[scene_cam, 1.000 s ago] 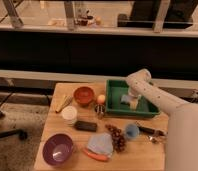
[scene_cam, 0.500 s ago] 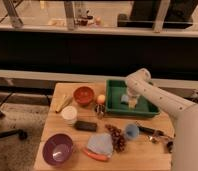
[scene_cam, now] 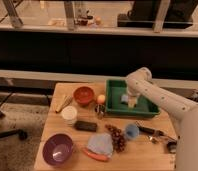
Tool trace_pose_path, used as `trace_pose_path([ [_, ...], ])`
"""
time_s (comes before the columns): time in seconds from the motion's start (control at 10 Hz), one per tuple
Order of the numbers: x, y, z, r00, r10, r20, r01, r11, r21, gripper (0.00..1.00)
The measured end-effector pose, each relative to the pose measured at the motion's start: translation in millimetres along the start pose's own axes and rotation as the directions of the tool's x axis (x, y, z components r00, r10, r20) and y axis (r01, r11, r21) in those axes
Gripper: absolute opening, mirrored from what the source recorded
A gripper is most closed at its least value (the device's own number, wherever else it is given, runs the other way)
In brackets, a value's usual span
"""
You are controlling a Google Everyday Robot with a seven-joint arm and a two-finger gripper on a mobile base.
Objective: Wipe tray with sponge
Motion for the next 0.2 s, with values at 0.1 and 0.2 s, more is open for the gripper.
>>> trace_pose_path([
  [0.1,-0.8,0.6,-2.9,1.0,-0.002,0.004,0.002,1.0,0.004,0.8],
  [0.2,-1.9,0.7,-5.9,1.0,-0.004,0.008,0.004,1.0,0.007,0.8],
])
